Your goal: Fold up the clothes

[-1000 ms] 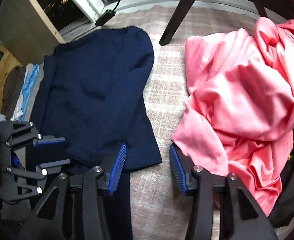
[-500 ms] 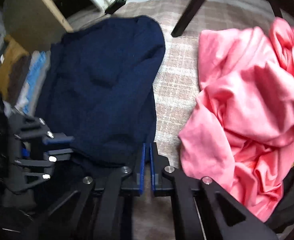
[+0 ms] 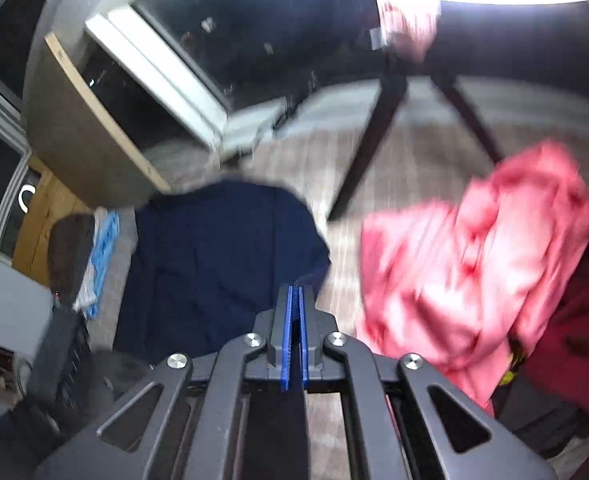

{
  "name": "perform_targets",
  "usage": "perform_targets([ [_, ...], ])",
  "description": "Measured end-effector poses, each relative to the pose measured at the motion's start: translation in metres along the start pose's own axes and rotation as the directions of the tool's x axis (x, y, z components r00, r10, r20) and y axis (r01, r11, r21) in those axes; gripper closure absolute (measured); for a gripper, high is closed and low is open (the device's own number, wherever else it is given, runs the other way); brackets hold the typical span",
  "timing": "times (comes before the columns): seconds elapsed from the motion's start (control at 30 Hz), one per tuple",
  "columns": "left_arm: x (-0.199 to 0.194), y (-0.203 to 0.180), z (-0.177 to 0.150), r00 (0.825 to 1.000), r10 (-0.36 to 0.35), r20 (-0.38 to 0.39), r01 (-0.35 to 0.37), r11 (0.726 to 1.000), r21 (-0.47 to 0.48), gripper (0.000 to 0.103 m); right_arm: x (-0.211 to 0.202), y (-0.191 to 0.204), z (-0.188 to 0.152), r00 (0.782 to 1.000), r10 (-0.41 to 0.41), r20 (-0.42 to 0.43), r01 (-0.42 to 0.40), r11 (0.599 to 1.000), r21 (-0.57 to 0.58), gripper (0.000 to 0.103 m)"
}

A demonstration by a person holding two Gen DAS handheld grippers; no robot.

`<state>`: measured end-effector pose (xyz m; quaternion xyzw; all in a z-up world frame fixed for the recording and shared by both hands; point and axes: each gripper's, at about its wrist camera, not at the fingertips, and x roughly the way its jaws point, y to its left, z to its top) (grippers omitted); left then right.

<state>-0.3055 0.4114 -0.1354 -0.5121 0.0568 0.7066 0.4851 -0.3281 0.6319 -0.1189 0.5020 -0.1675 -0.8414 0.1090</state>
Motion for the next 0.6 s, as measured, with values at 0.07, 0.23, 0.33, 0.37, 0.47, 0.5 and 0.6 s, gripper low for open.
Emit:
perform_targets([
  [0.07,0.005,-0.014,0.016,0.997,-0.050,0.060,0.050,0.999,-0.008,0.101,-0.011,0.006,0.015,0.998,-0.052,0.033,0.053,0.998,-0.039,0.100],
  [0.23,0.035,-0.033,0.047,0.985,-0.110,0.135,0.113,0.994,-0.014,0.101,-0.037,0.023,0.054,0.977,-0.175,0.124,0.190,0.973,-0.128,0.100],
  [0.33,0.051,-0.023,0.046,0.990,-0.106,0.095,0.112,0.992,-0.056,0.101,-0.035,0.029,0.063,0.982,-0.154,0.105,0.169,0.975,-0.146,0.100],
  [0.37,0.050,-0.017,0.041,0.991,-0.105,0.086,0.110,0.992,-0.067,0.101,-0.029,0.031,0.062,0.986,-0.137,0.096,0.150,0.978,-0.144,0.100],
  [0.47,0.022,0.005,0.022,0.994,-0.076,0.084,0.085,0.991,-0.100,0.101,-0.011,0.043,0.060,0.993,-0.101,0.058,0.109,0.982,-0.155,0.100],
  [0.5,0.011,0.012,0.015,0.994,-0.059,0.090,0.070,0.991,-0.114,0.101,-0.001,0.050,0.060,0.994,-0.096,0.045,0.102,0.981,-0.165,0.100],
  [0.6,-0.016,0.032,-0.007,0.995,-0.007,0.096,0.021,0.989,-0.145,0.101,0.020,0.055,0.055,0.992,-0.121,-0.024,0.115,0.976,-0.184,0.096],
])
